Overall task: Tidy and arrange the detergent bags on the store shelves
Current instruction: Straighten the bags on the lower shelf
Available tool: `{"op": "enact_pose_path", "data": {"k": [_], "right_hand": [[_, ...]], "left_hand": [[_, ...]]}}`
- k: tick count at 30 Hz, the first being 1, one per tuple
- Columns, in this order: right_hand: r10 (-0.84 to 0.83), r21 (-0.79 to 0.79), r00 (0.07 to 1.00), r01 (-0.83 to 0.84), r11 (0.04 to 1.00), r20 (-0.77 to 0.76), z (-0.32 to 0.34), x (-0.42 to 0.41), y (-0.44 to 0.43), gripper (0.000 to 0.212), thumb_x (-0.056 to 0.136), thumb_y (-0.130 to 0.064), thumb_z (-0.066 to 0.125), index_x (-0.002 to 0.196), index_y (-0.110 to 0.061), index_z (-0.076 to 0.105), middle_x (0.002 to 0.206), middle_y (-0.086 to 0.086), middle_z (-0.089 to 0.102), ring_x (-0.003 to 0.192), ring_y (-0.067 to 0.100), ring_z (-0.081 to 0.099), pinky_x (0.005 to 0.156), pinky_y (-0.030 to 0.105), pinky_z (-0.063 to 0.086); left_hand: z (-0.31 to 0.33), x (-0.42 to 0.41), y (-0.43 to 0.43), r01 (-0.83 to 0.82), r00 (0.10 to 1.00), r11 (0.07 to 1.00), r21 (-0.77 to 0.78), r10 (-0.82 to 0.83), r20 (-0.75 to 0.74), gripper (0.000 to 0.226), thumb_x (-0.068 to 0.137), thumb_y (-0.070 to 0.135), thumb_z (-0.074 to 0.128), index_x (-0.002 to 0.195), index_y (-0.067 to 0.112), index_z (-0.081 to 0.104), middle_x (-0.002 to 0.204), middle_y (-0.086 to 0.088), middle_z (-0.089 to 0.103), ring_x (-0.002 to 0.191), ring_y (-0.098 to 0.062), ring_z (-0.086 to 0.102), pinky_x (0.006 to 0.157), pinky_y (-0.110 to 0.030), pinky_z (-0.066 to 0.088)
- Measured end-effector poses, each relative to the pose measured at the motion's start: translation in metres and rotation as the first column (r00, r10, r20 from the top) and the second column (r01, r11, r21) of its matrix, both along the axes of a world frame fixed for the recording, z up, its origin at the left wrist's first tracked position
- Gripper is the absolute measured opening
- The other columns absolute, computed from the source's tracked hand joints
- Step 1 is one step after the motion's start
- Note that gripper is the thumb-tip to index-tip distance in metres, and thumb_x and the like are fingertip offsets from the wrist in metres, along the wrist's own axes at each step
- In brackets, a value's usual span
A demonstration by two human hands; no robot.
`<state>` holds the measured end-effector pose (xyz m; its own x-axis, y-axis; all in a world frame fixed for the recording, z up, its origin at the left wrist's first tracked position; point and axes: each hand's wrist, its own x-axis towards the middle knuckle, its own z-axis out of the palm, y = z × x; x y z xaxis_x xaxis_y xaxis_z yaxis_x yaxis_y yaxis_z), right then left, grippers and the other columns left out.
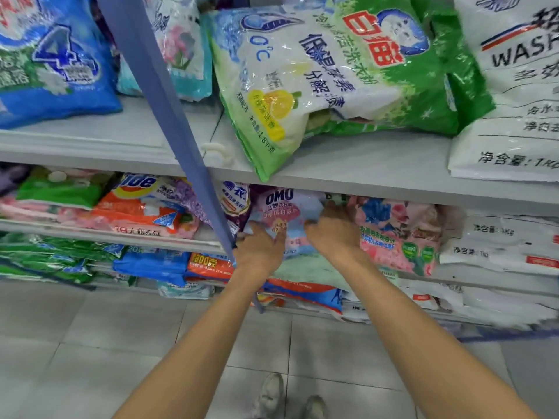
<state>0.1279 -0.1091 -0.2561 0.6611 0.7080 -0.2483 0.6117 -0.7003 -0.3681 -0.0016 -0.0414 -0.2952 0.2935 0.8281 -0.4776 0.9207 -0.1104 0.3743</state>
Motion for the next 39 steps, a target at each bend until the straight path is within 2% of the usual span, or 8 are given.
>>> {"op": "enact_pose_path", "data": {"k": [4, 7, 11, 16, 23, 29, 33, 39], "right_hand": [[-0.034, -0.110, 0.998, 0.028, 0.993, -0.048, -0.024, -0.007, 0.021, 0.093, 0.095, -0.072, 0.035, 0.153, 0.000, 0.031, 0.153, 0.022, 0.045, 0.139, 0.035, 0.046, 0.114, 0.043, 0.041], [-0.097, -0.040, 0.985, 0.092, 0.995, -0.139, -0.058, -0.002, 0.034, 0.123, 0.059, -0.103, 0.031, 0.131, -0.008, 0.059, 0.127, 0.015, 0.067, 0.115, 0.031, 0.065, 0.102, 0.047, 0.051], [-0.205, 0.161, 0.922, 0.268, 0.950, -0.328, -0.014, -0.015, 0.022, 0.037, 0.073, -0.045, 0.080, 0.071, -0.016, 0.058, 0.061, -0.006, 0.058, 0.064, 0.017, 0.063, 0.075, 0.031, 0.054], [-0.101, 0.210, 0.739, 0.316, 0.925, -0.666, 0.014, -0.024, -0.004, 0.021, 0.083, -0.016, 0.077, 0.079, -0.005, 0.061, 0.075, 0.013, 0.063, 0.071, 0.022, 0.056, 0.064, 0.030, 0.040], [0.079, 0.314, 0.527, 0.374, 0.873, -0.846, 0.047, -0.023, -0.072, 0.045, 0.076, 0.008, 0.080, 0.116, -0.006, 0.065, 0.106, 0.011, 0.075, 0.099, 0.031, 0.073, 0.082, 0.043, 0.061], [0.226, 0.374, 0.359, 0.422, 0.826, -0.906, 0.080, -0.009, -0.131, 0.042, 0.059, 0.000, 0.083, 0.100, -0.008, 0.079, 0.106, 0.019, 0.077, 0.094, 0.036, 0.075, 0.085, 0.049, 0.061], [0.278, 0.419, 0.330, 0.517, 0.746, -0.902, 0.112, 0.010, -0.158, 0.020, 0.064, -0.003, 0.078, 0.083, -0.009, 0.083, 0.098, 0.019, 0.078, 0.078, 0.029, 0.077, 0.066, 0.037, 0.064], [0.246, 0.434, 0.390, 0.525, 0.732, -0.887, 0.140, 0.024, -0.180, 0.026, 0.075, -0.014, 0.083, 0.099, -0.002, 0.079, 0.111, 0.024, 0.075, 0.095, 0.037, 0.075, 0.081, 0.042, 0.063]], "left_hand": [[-0.006, 0.006, 0.006, -0.065, 0.998, 0.997, 0.036, 0.066, -0.024, 0.103, 0.094, 0.074, 0.040, 0.160, 0.001, 0.010, 0.148, -0.022, 0.051, 0.138, -0.041, 0.046, 0.112, -0.053, 0.040], [-0.005, 0.002, 0.010, -0.116, 0.993, 0.993, 0.022, 0.116, 0.007, 0.099, 0.086, 0.073, 0.057, 0.153, 0.006, 0.031, 0.130, -0.013, 0.065, 0.122, -0.036, 0.060, 0.102, -0.050, 0.050], [0.003, -0.009, -0.004, -0.206, 0.971, 0.978, 0.020, 0.202, 0.126, 0.070, 0.089, 0.058, 0.065, 0.135, 0.008, 0.048, 0.116, -0.011, 0.067, 0.108, -0.034, 0.064, 0.086, -0.041, 0.053], [0.018, -0.038, -0.015, -0.285, 0.870, 0.944, -0.168, 0.328, 0.368, 0.071, 0.075, 0.051, 0.066, 0.133, 0.010, 0.054, 0.123, -0.014, 0.063, 0.110, -0.036, 0.060, 0.091, -0.044, 0.050], [0.049, -0.067, -0.024, -0.173, 0.778, 0.750, -0.638, 0.502, 0.378, 0.089, 0.057, 0.077, 0.080, 0.116, 0.011, 0.068, 0.118, -0.015, 0.072, 0.101, -0.026, 0.067, 0.096, -0.043, 0.054], [0.079, -0.059, -0.077, 0.071, 0.596, 0.509, -0.858, 0.668, 0.446, 0.048, 0.085, 0.044, 0.070, 0.116, 0.008, 0.075, 0.121, -0.018, 0.073, 0.104, -0.033, 0.073, 0.088, -0.045, 0.059], [0.108, -0.054, -0.092, 0.163, 0.479, 0.503, -0.849, 0.712, 0.514, 0.030, 0.087, 0.034, 0.070, 0.101, 0.010, 0.082, 0.117, -0.021, 0.073, 0.099, -0.037, 0.074, 0.083, -0.049, 0.060], [0.138, -0.058, -0.105, 0.213, 0.409, 0.643, -0.736, 0.625, 0.665, 0.060, 0.067, 0.029, 0.091, 0.119, 0.006, 0.073, 0.122, -0.028, 0.069, 0.104, -0.045, 0.071, 0.087, -0.058, 0.059]]}}
